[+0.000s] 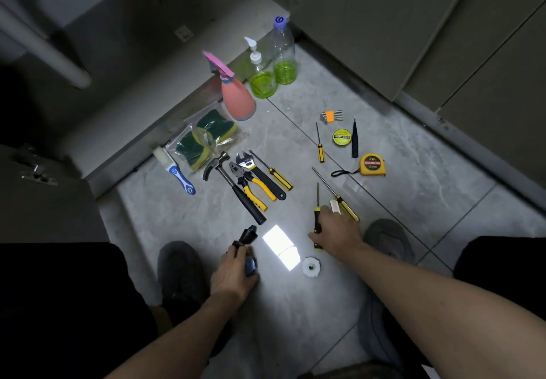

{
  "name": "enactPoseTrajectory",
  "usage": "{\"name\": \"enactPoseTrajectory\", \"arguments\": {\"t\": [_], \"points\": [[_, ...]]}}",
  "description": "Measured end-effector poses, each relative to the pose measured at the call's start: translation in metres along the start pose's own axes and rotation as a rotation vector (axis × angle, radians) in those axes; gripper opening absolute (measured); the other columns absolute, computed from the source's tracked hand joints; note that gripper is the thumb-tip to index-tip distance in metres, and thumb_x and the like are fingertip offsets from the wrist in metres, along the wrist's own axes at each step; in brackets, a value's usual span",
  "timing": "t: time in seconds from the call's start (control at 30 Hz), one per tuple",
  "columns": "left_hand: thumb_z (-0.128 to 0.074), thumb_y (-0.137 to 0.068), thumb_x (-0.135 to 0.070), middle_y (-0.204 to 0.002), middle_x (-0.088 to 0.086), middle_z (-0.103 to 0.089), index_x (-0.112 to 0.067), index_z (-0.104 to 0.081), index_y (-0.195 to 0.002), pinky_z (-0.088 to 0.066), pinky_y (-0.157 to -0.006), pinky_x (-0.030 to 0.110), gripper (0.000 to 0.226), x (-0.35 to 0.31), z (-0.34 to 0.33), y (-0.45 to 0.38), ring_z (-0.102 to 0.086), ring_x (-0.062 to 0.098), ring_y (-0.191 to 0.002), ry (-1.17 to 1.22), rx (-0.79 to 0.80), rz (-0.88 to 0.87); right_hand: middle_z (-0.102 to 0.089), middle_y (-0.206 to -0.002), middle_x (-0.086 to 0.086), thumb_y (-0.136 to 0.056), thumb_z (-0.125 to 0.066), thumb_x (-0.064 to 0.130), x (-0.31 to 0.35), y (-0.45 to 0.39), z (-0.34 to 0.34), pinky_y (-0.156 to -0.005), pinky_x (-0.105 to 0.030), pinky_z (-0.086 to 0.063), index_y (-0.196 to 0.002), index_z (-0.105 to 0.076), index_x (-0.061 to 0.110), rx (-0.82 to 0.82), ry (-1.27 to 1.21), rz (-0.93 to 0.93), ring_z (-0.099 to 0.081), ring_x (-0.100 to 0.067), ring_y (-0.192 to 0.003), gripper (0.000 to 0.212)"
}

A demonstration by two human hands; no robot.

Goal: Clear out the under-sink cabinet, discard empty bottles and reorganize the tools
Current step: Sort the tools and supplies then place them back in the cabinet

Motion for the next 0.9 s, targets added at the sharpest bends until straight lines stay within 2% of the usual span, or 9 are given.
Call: {"name": "enactPoseTrajectory", "arguments": {"t": [0.07, 0.17, 0.27, 0.37, 0.43, 0.57, 0.63, 0.73, 0.9], "points": [[-0.068, -0.087, -0.033, -0.137, -0.003, -0.042, -0.031, -0.044, -0.129, -0.054, -0.086, 0.04, 0.048, 0.0, -0.006, 0.001, -0.052, 0.022, -0.118, -0.016, 0.006, 0.0, -0.068, -0.113, -0.012, -0.088, -0.068, 0.032, 0.006, -0.003, -0.003, -0.071, -0.033, -0.044, -0.12, -0.046, 0.01, 0.032, -0.099, -0.12, -0.063, -0.034, -0.109, 0.045], [-0.066, -0.087, -0.031, -0.13, -0.002, -0.043, -0.034, -0.047, -0.118, -0.055, -0.084, 0.038, 0.036, -0.001, -0.009, -0.006, -0.055, 0.022, -0.111, 0.019, -0.037, -0.038, -0.065, -0.12, -0.014, -0.085, -0.071, 0.025, 0.011, -0.006, -0.01, -0.077, -0.033, -0.047, -0.135, -0.039, 0.003, 0.048, -0.274, -0.245, -0.061, -0.035, -0.115, 0.063], [-0.065, -0.087, -0.034, -0.13, -0.004, -0.043, -0.033, -0.05, -0.12, -0.052, -0.083, 0.034, 0.037, 0.001, -0.014, -0.011, -0.054, 0.022, -0.112, -0.012, -0.007, -0.073, -0.062, -0.121, -0.013, -0.079, -0.075, 0.023, 0.012, -0.002, -0.015, -0.071, -0.029, -0.043, -0.118, -0.048, 0.003, 0.036, -0.44, -0.229, -0.062, -0.034, -0.109, 0.051], [-0.061, -0.087, -0.037, -0.131, -0.006, -0.045, -0.033, -0.051, -0.121, -0.052, -0.084, 0.034, 0.035, 0.002, -0.011, -0.012, -0.057, 0.022, -0.108, -0.041, 0.026, -0.151, -0.061, -0.089, 0.0, -0.076, -0.074, 0.025, 0.01, 0.004, -0.009, -0.062, -0.032, -0.043, -0.106, -0.048, 0.017, -0.014, -0.509, -0.139, -0.064, -0.028, -0.088, 0.04], [-0.056, -0.088, -0.043, -0.131, -0.007, -0.047, -0.035, -0.051, -0.122, -0.052, -0.088, 0.034, 0.035, -0.004, -0.001, -0.017, -0.058, 0.022, -0.108, -0.043, 0.021, -0.191, -0.06, -0.079, 0.005, -0.077, -0.074, 0.025, 0.011, -0.002, 0.003, -0.058, -0.03, -0.043, -0.103, -0.049, 0.026, -0.025, -0.551, -0.094, -0.062, -0.019, -0.078, 0.036], [-0.042, -0.091, -0.064, -0.116, -0.008, -0.056, -0.032, -0.057, -0.109, -0.049, -0.081, 0.031, 0.039, -0.027, 0.025, -0.028, -0.06, 0.018, -0.101, -0.011, -0.058, -0.212, -0.055, -0.067, 0.005, -0.081, -0.07, 0.026, 0.02, -0.042, 0.033, -0.053, -0.031, -0.039, -0.073, -0.051, 0.025, -0.138, -0.509, -0.011, -0.055, -0.02, -0.068, 0.02], [-0.041, -0.093, -0.059, -0.109, -0.006, -0.061, -0.03, -0.059, -0.105, -0.05, -0.08, 0.032, 0.036, -0.039, 0.04, -0.037, -0.061, 0.019, -0.096, 0.045, -0.095, -0.218, -0.061, -0.074, 0.001, -0.083, -0.066, 0.028, 0.027, -0.068, 0.048, -0.057, -0.033, -0.044, -0.078, -0.06, 0.021, -0.149, -0.44, 0.008, -0.059, -0.024, -0.071, 0.011], [-0.042, -0.088, -0.056, -0.1, -0.007, -0.061, -0.031, -0.058, -0.097, -0.049, -0.075, 0.033, 0.031, -0.055, 0.064, -0.057, -0.061, 0.02, -0.089, 0.143, -0.135, -0.195, -0.057, -0.07, -0.001, -0.079, -0.061, 0.026, 0.036, -0.105, 0.059, -0.052, -0.03, -0.037, -0.074, -0.061, 0.019, -0.169, -0.34, 0.039, -0.06, -0.028, -0.069, 0.009], [-0.047, -0.087, -0.043, -0.093, -0.009, -0.06, -0.029, -0.056, -0.09, -0.04, -0.064, 0.032, 0.016, -0.072, 0.103, -0.108, -0.06, 0.021, -0.086, 0.099, -0.167, -0.213, -0.063, -0.084, -0.002, -0.078, -0.065, 0.025, 0.04, -0.133, 0.055, -0.061, -0.032, -0.05, -0.087, -0.072, 0.018, -0.113, -0.258, 0.072, -0.065, -0.03, -0.079, 0.014]]}}
Point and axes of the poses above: each hand's wrist, its own y-axis away from the middle knuckle, its own z-axis out of the back of the hand, x = y × z, the point moved 1 cm from there along -y, towards the middle knuckle
